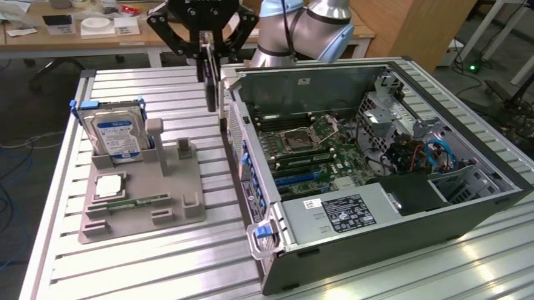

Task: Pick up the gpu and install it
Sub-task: 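Pick up the gpu and move the gpu toward the slot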

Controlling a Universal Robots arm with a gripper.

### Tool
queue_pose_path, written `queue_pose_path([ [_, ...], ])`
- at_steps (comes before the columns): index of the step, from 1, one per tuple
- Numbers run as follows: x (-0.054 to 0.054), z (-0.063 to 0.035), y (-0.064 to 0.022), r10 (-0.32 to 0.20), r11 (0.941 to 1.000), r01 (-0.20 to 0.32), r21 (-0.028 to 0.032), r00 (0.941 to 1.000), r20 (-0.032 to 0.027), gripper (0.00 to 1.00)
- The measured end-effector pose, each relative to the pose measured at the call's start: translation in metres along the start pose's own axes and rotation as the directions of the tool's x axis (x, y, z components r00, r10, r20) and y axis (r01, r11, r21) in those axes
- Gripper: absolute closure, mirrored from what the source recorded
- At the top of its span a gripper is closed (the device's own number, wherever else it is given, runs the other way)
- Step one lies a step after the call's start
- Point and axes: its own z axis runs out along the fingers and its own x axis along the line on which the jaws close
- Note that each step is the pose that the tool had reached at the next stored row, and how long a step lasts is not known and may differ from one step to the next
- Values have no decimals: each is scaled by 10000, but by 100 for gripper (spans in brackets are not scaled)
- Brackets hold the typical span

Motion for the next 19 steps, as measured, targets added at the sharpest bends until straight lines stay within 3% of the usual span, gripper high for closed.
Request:
queue_pose_path([
  [19,-679,27,46,-32,10000,32,0,10000,0,71],
])
